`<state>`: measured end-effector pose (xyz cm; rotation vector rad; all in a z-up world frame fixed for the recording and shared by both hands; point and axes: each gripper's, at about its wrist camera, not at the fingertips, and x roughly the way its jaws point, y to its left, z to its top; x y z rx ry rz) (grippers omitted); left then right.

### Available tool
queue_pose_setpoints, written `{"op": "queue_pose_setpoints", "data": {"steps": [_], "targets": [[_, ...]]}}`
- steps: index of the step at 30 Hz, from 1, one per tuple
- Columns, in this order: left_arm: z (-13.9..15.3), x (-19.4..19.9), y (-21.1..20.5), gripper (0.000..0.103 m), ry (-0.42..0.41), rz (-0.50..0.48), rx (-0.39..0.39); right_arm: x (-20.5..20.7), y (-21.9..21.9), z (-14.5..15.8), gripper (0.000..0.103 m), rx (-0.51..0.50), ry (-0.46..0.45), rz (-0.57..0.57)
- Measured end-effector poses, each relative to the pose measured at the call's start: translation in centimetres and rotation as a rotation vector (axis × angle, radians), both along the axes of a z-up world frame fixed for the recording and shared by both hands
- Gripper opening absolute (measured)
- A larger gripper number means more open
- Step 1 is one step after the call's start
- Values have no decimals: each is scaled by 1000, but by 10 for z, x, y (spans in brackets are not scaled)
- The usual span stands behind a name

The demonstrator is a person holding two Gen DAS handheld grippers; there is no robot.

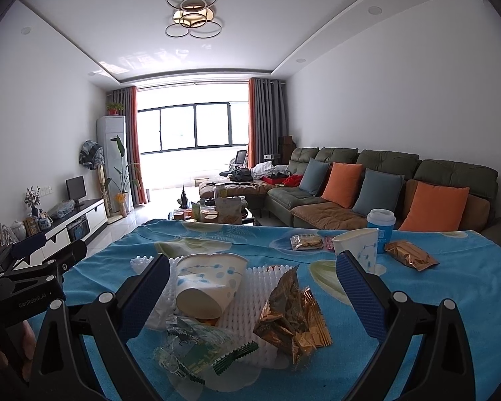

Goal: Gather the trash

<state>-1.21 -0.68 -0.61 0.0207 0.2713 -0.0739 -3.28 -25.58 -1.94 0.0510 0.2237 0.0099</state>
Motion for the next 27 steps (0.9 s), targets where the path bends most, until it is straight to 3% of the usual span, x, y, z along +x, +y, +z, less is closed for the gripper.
{"op": "queue_pose_setpoints", "data": {"steps": [7, 11, 17, 19, 21, 24, 27], "targets": [[-11, 8, -14, 97, 81, -126, 7, 10, -16, -11, 96, 58, 94, 23], [-16, 6, -25, 97, 116, -244, 5, 14, -25, -18, 96, 90, 139, 40], [-31, 1, -55, 97, 183, -471, 24, 19, -30, -23, 67, 128, 190, 90], [-37, 1, -67, 83, 209, -535, 31, 22, -31, -24, 58, 141, 207, 106], [-43, 3, -77, 76, 235, -572, 37, 23, -32, -25, 42, 152, 219, 128], [-51, 13, -86, 59, 299, -616, 12, 24, -34, -26, 29, 169, 230, 151], [-56, 20, -87, 43, 344, -642, -31, 24, -37, -26, 21, 182, 238, 157]]}}
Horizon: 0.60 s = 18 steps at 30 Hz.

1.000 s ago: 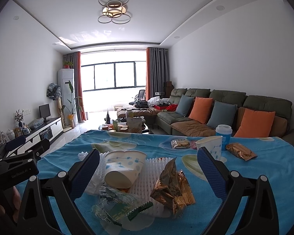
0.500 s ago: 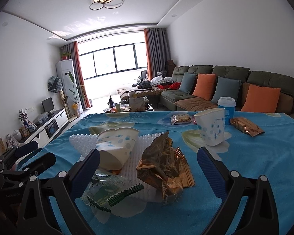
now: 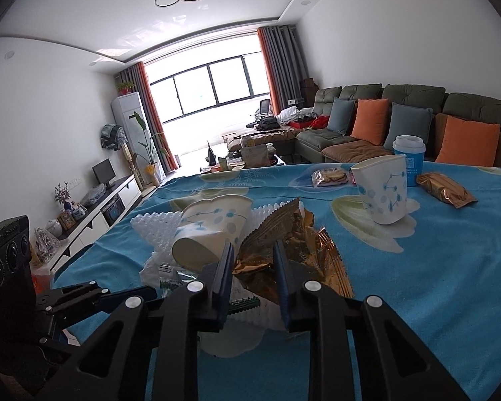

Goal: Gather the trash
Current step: 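Grasp the clear plastic bag with the left tool while the right tool grasps the gold wrapper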

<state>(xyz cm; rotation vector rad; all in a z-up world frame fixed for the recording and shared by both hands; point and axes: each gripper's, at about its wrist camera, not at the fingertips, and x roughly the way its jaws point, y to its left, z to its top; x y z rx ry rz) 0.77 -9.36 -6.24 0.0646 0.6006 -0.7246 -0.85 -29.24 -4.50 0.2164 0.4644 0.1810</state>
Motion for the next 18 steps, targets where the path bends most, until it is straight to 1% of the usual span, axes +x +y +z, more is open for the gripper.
{"op": "queue_pose_setpoints", "data": {"steps": [2, 4, 7, 10, 13, 14, 18], "targets": [[-2, 3, 1, 40, 10, -1, -20, -1, -2, 2, 20, 1, -6, 1], [-2, 5, 0, 34, 15, -5, -37, -3, -3, 6, 19, -6, -18, -2], [1, 4, 3, 31, 16, -7, -59, -5, -6, 15, 19, -12, -41, -6], [5, 2, 9, 30, 8, -13, -81, -9, -6, 26, 19, -23, -73, -4], [16, -4, 23, 30, -12, -5, -101, -13, -3, 38, 19, -23, -102, 13], [23, -8, 34, 30, -18, 2, -108, -14, -1, 41, 19, -25, -112, 21], [41, -15, 58, 30, -54, 38, -122, -17, 13, 56, 19, -29, -155, 83]]}}
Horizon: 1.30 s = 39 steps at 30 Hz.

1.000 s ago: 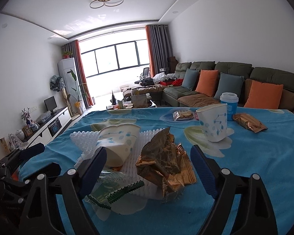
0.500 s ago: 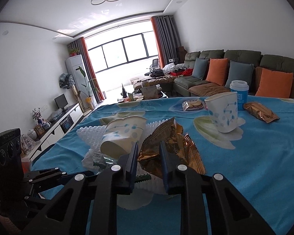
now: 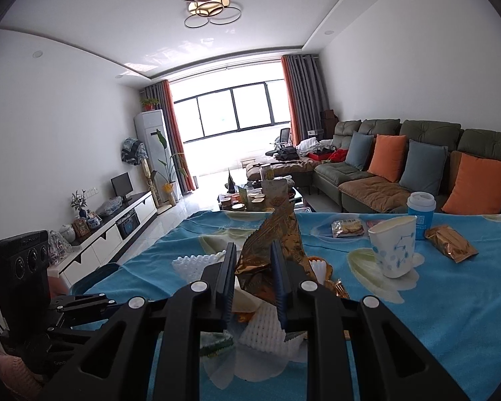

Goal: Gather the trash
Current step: 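Grasp the clear plastic bag with the left tool while the right tool grasps the gold wrapper, then carry the bag and wrapper to the teal bin and open both tools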

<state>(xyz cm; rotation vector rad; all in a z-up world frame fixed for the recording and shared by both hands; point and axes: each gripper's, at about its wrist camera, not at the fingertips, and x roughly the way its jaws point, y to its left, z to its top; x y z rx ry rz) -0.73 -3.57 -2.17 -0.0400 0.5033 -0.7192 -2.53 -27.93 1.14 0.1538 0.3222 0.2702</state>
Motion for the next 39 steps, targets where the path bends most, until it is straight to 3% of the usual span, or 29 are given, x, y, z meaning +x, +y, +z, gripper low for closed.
{"op": "queue_pose_setpoints", "data": {"steps": [9, 18, 24, 31, 39], "targets": [[26, -12, 72, 30, -62, 198, 0, 15, 63, 19, 19, -2, -40, 255], [31, -10, 182, 30, -48, 516, 23, 57, 161, 17, 19, -8, 21, 564], [21, 1, 252, 31, -3, 680, 50, 81, 225, 14, 19, 9, 85, 709], [5, 19, 314, 31, 63, 761, 61, 99, 290, 6, 19, 2, 146, 813], [-26, 43, 347, 32, 136, 803, 70, 129, 341, -19, 19, 6, 284, 871]]}}
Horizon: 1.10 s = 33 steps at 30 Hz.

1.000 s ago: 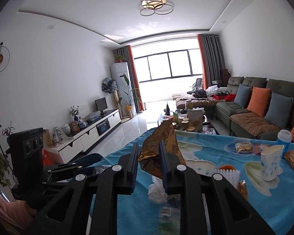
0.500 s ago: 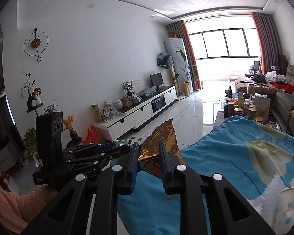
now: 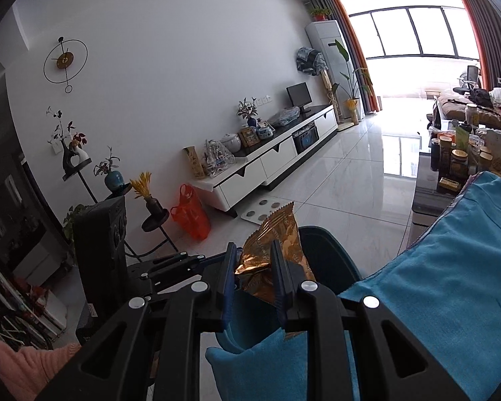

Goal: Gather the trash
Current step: 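Carry the bag and wrapper to the teal bin and open both tools, then grasp the white foam net with the left tool while the right tool grasps the dotted paper cup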

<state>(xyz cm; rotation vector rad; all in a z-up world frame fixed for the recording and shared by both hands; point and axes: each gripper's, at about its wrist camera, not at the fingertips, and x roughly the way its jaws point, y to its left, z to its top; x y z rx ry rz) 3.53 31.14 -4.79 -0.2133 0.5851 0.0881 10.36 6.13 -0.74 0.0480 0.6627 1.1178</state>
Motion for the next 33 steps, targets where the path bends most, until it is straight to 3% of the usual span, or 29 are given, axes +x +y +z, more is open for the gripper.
{"op": "queue_pose_setpoints", "data": {"steps": [10, 14, 21, 33], "targets": [[-45, 35, 17, 43, 99, 64, -39, 26, 31, -30, 24, -81, 117, -22], [-57, 41, 9, 47, 116, 81, -46, 33, 28, -34, 39, -69, 140, -48], [-59, 37, 20, 55, 106, 129, -55, 41, 19, -34, 44, -18, 160, -64], [-48, 5, 16, 57, 71, 172, -41, 39, 9, -30, 47, 24, 170, -64]]}}
